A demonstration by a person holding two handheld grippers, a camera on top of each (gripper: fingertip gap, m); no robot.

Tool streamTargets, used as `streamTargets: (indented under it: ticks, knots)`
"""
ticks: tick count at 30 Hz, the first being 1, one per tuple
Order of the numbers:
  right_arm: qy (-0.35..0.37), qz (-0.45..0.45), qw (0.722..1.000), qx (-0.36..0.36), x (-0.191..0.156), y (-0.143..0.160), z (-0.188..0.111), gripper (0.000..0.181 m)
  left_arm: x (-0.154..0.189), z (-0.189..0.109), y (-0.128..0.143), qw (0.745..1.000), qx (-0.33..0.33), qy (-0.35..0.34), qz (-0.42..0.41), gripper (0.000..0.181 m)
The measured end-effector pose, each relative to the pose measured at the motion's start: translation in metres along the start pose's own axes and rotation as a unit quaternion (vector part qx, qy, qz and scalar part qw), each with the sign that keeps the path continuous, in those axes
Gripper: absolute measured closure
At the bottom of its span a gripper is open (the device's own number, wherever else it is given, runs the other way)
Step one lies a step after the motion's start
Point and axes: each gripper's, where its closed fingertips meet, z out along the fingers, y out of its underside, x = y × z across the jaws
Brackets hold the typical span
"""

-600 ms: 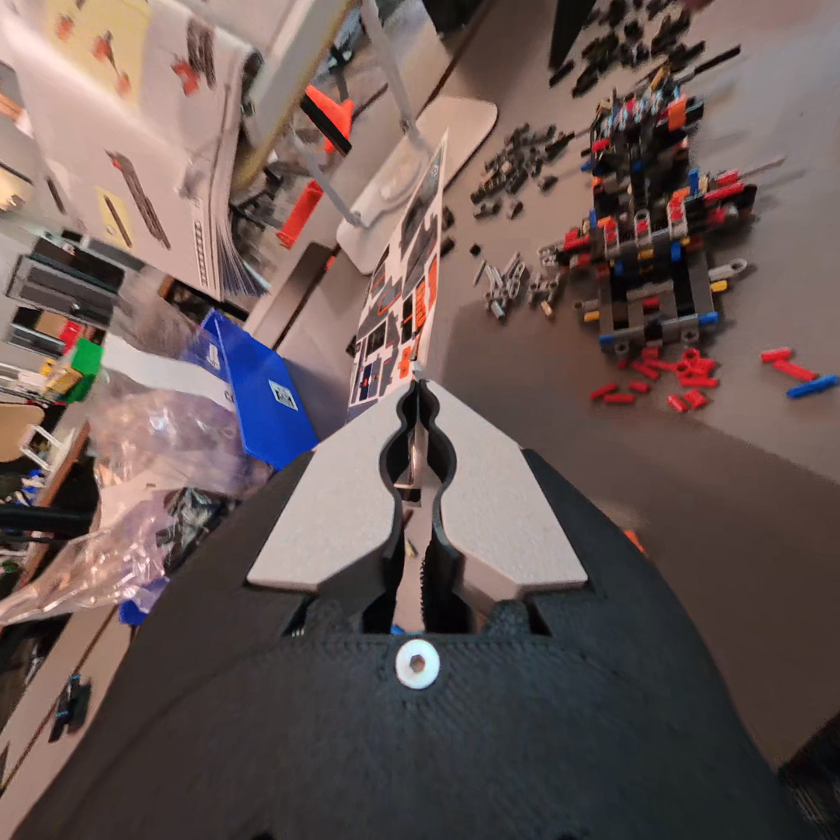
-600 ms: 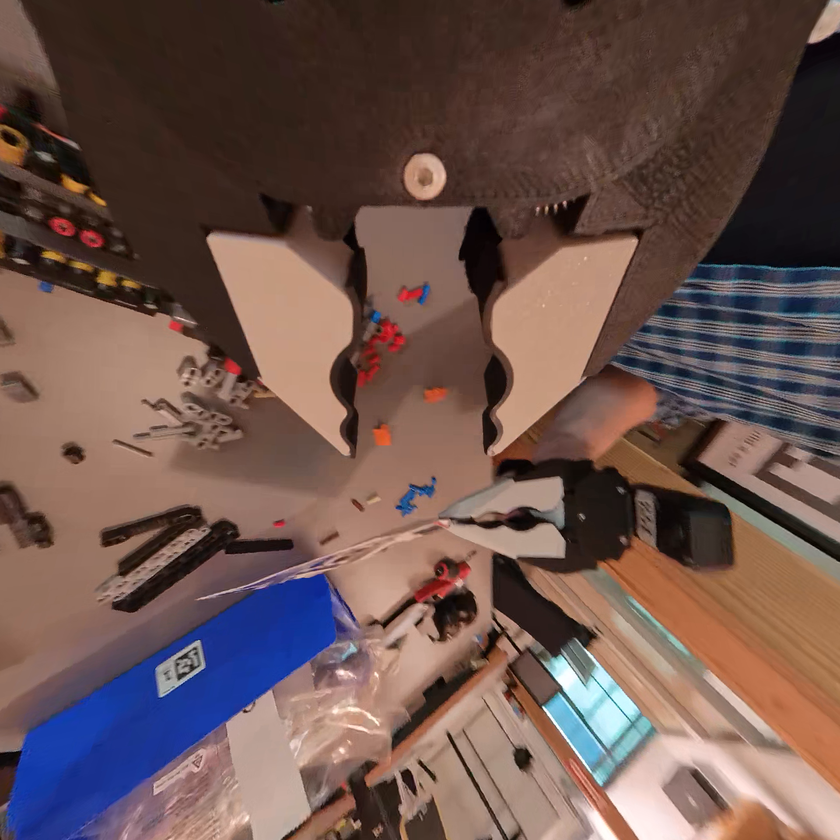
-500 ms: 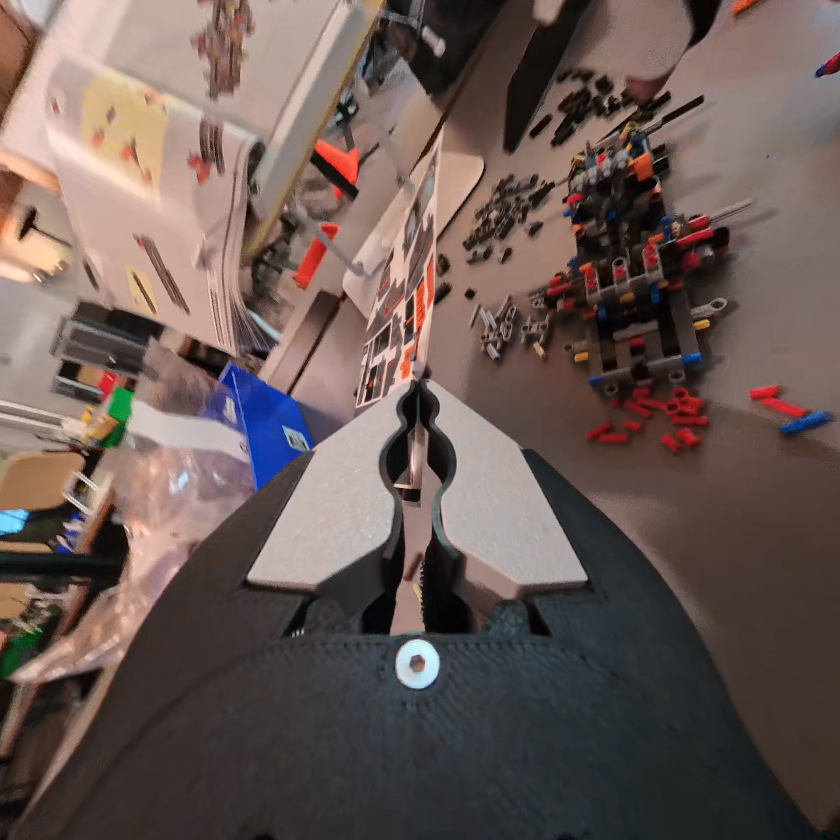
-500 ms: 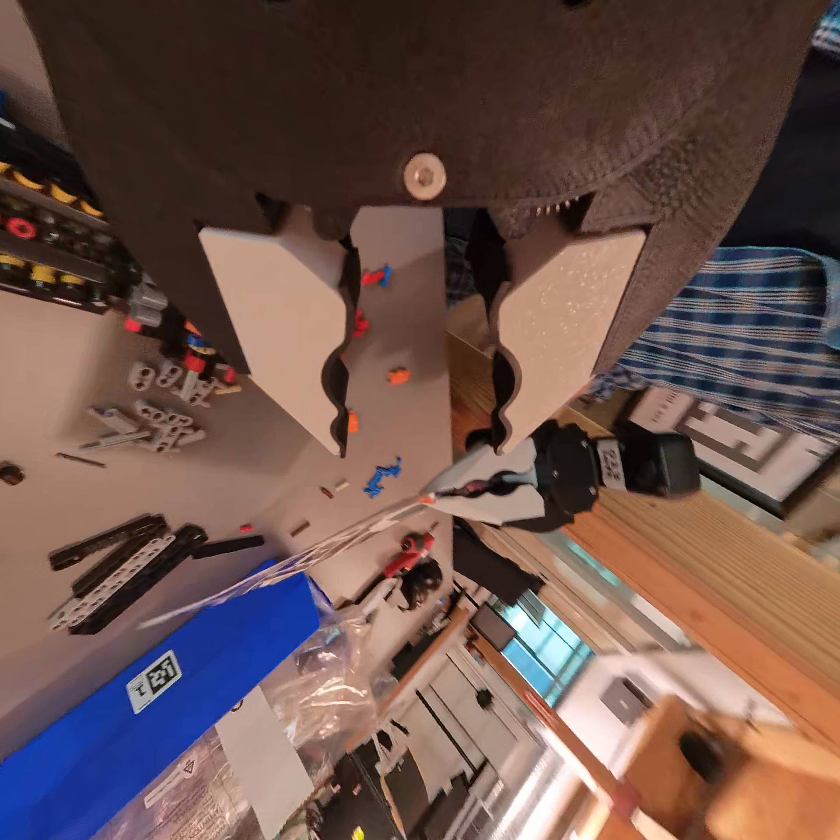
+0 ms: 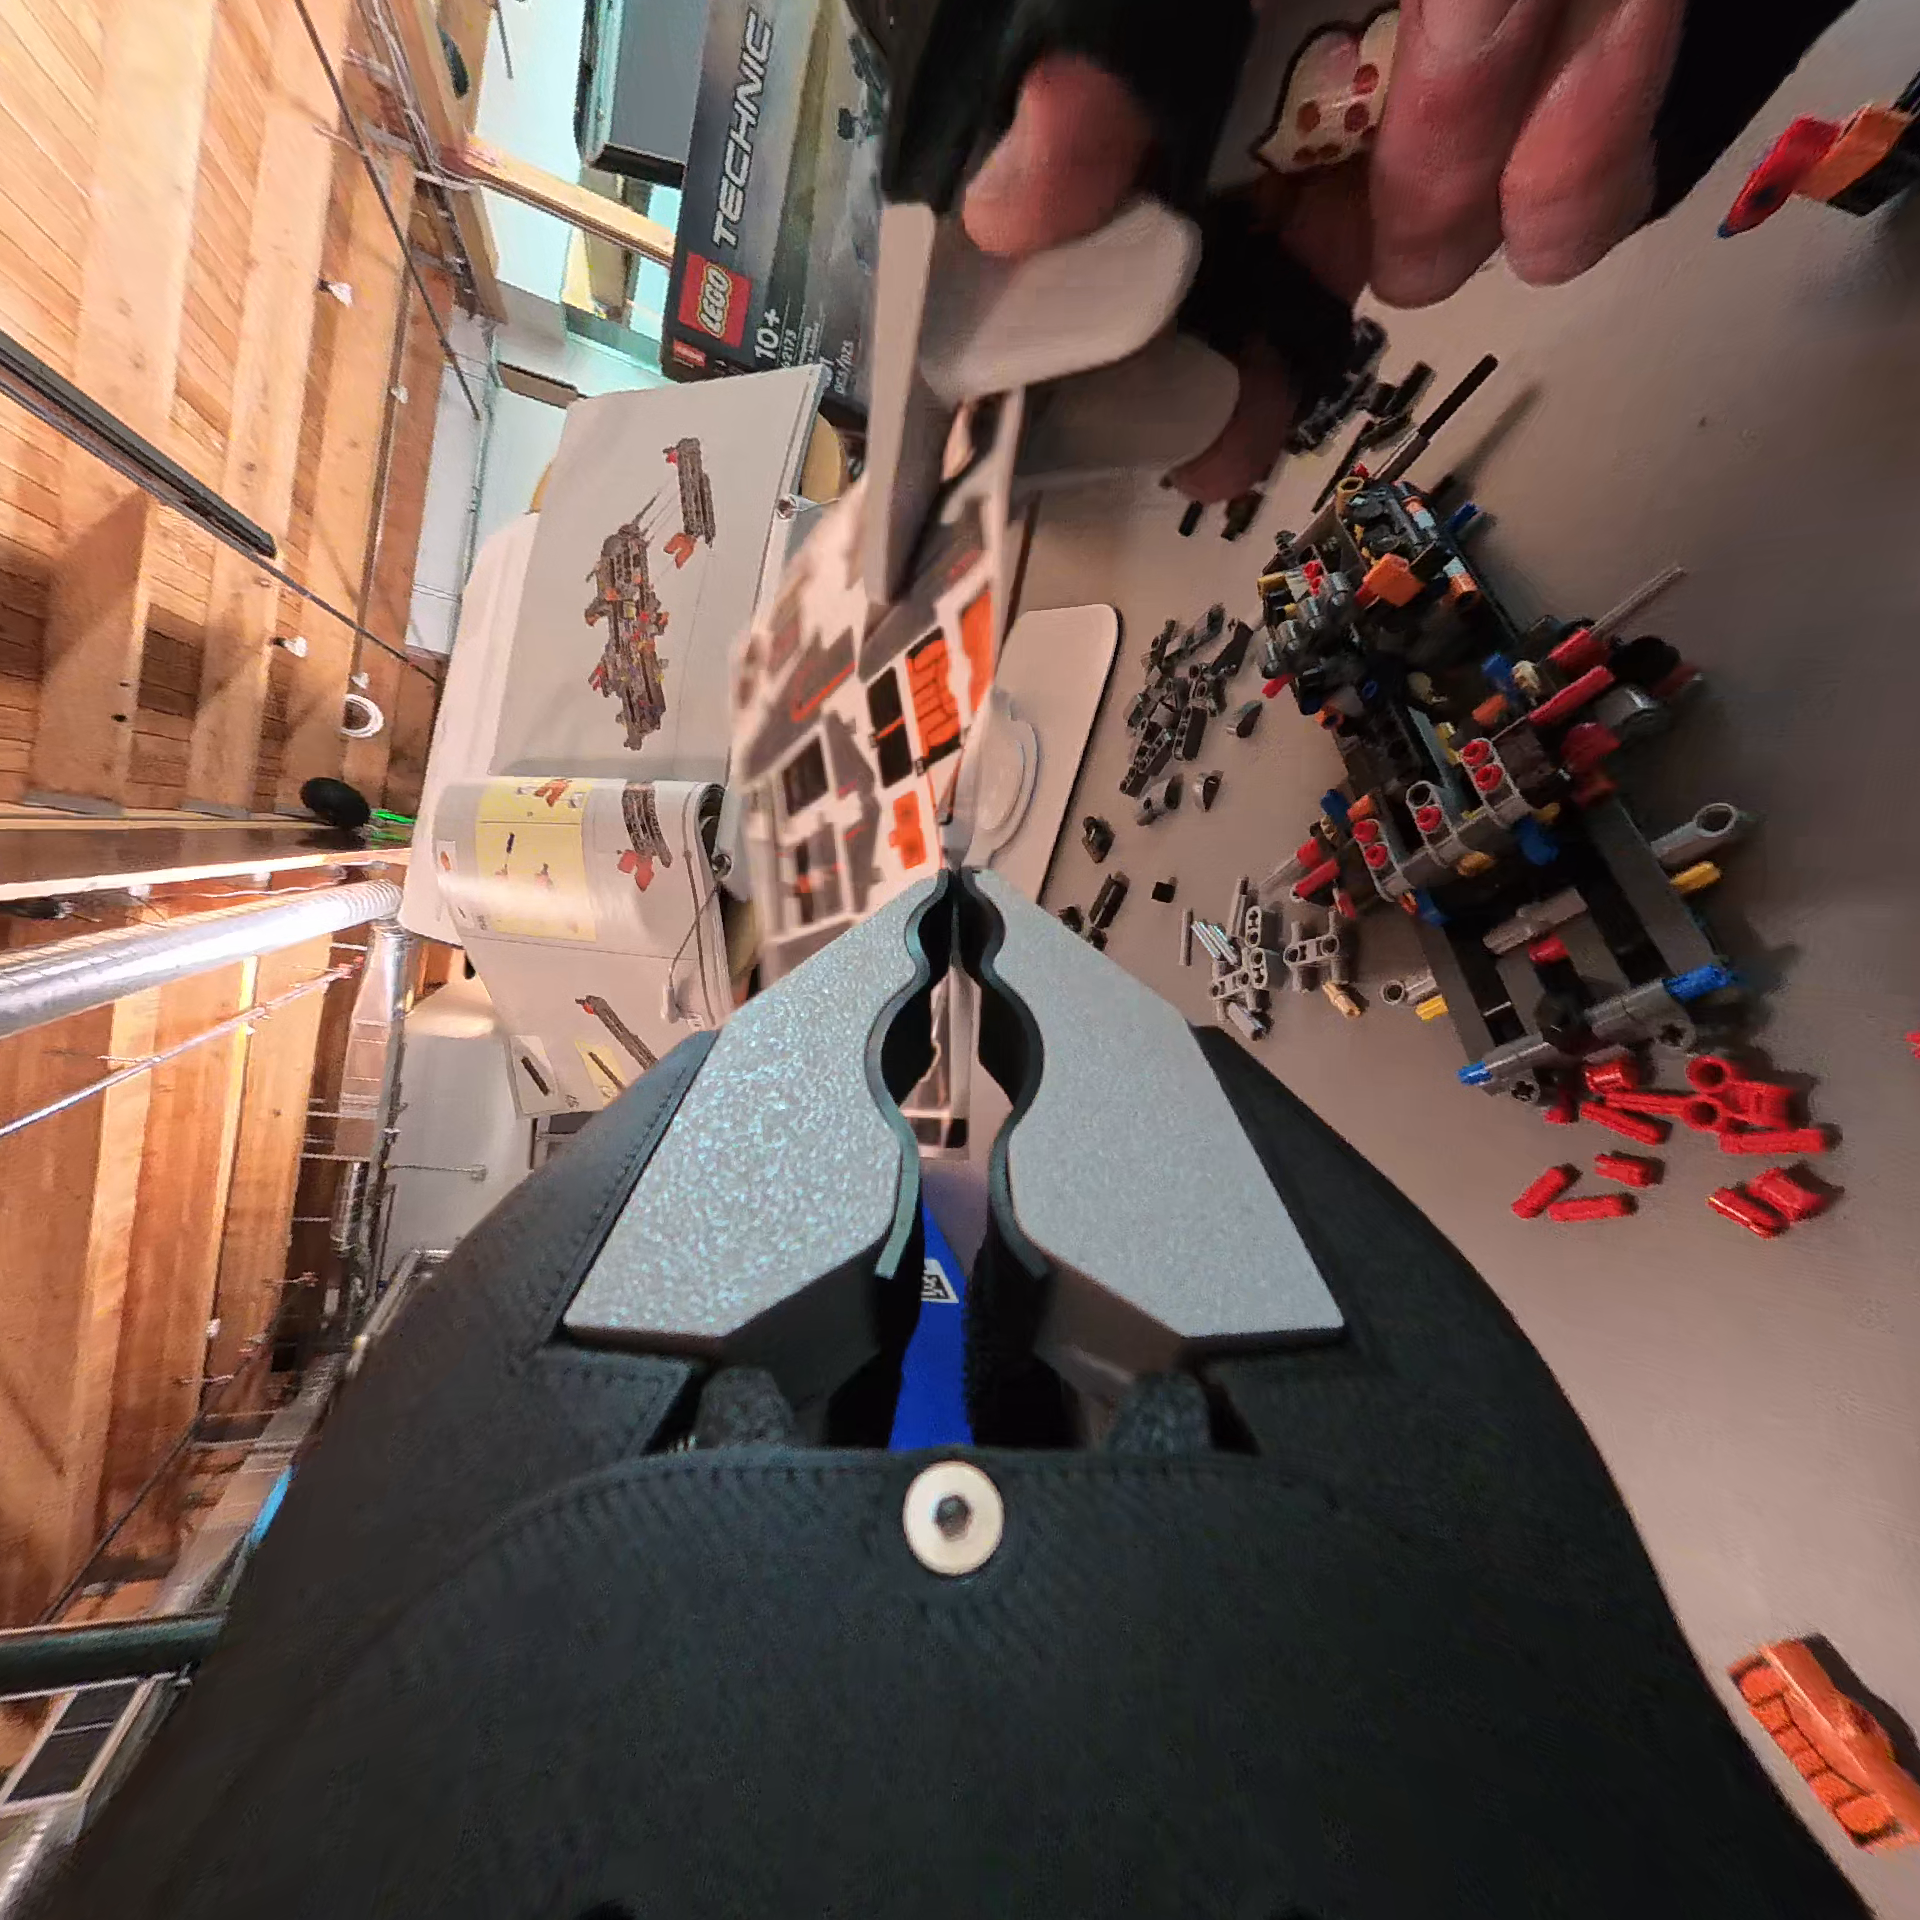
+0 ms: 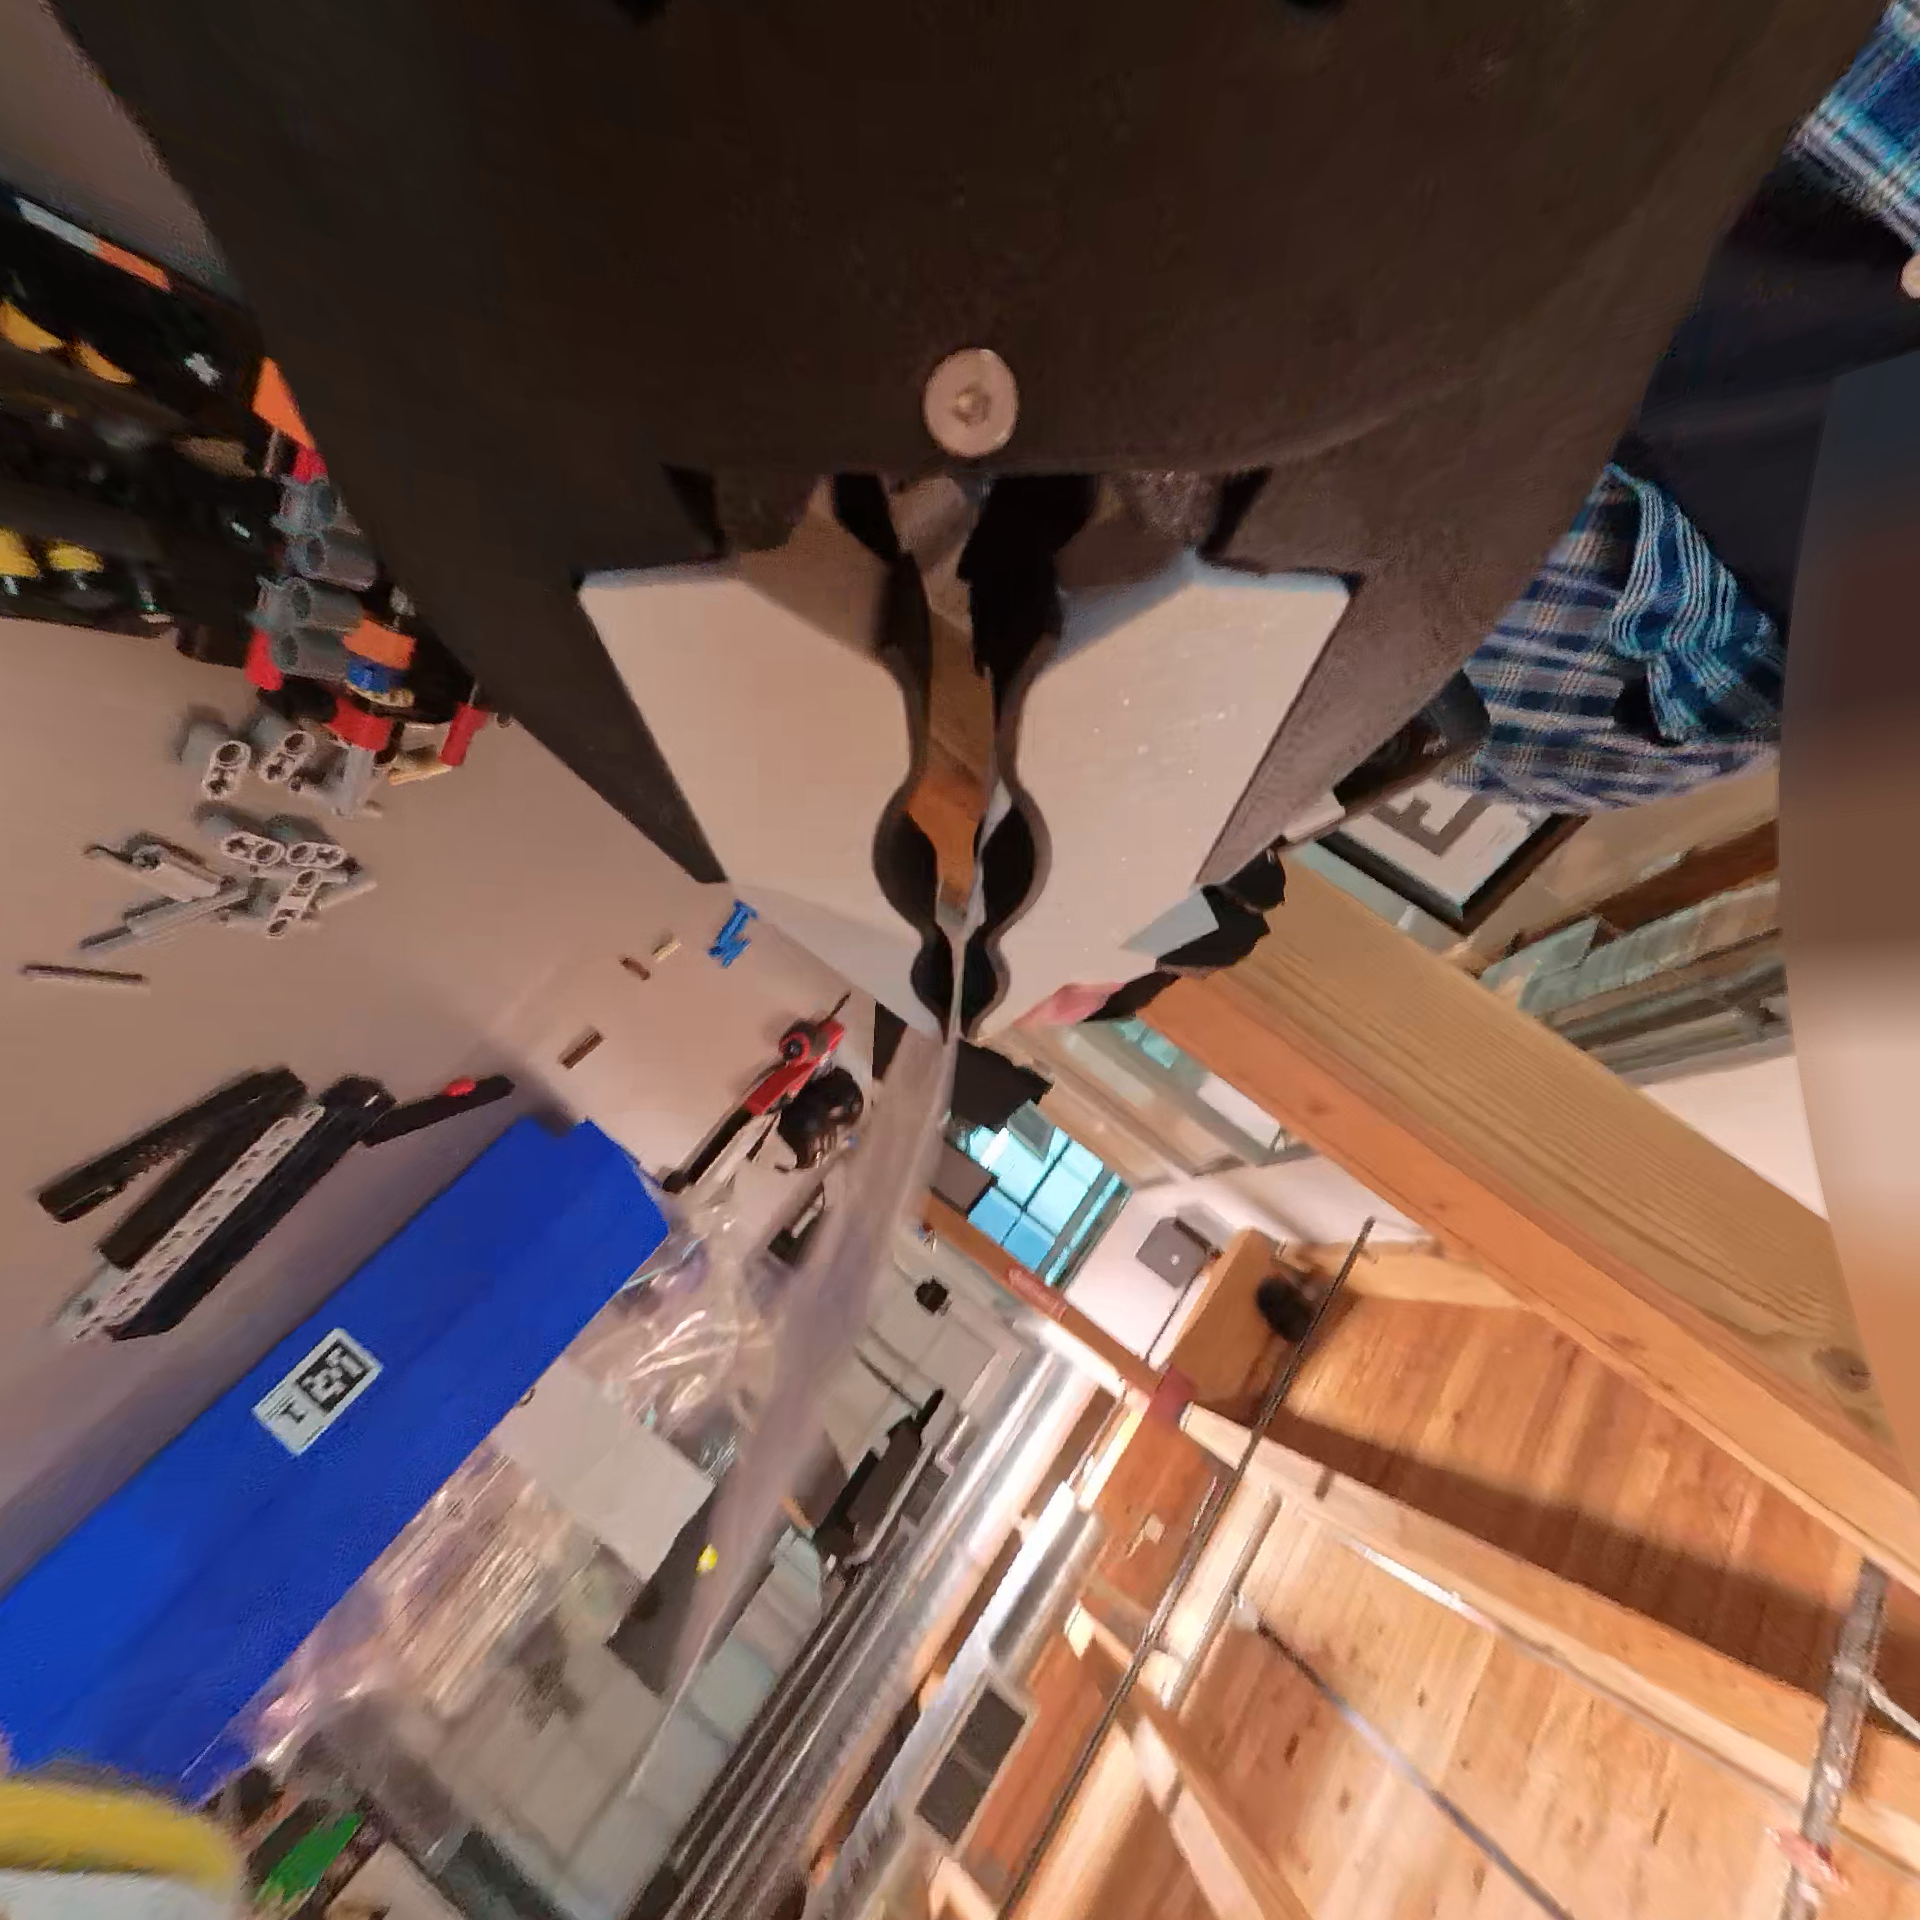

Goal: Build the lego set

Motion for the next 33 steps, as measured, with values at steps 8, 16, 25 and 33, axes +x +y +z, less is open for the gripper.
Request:
streamTargets:
  ticks: [8, 16, 25, 33]
  knots:
    - [-0.01, -0.07, 0.997, -0.004, -0.013, -0.015, -0.005, 0.181, -0.007, -0.015, 0.016, 0.991, 0.006, 0.023, -0.13, 0.132]
    - [-0.083, -0.068, 0.993, -0.04, -0.041, -0.019, 0.0, 0.181, -0.024, -0.027, 0.014, 0.698, 0.164, 0.246, -0.652, 0.085]
    - [-0.119, -0.046, 0.989, -0.069, -0.053, -0.013, 0.005, 0.181, -0.032, -0.023, -0.035, 0.458, 0.33, 0.394, -0.725, 0.131]
    - [-0.098, -0.043, 0.99, -0.088, -0.041, -0.018, 0.004, 0.181, -0.031, -0.023, -0.06, 0.459, 0.351, 0.413, -0.704, 0.181]
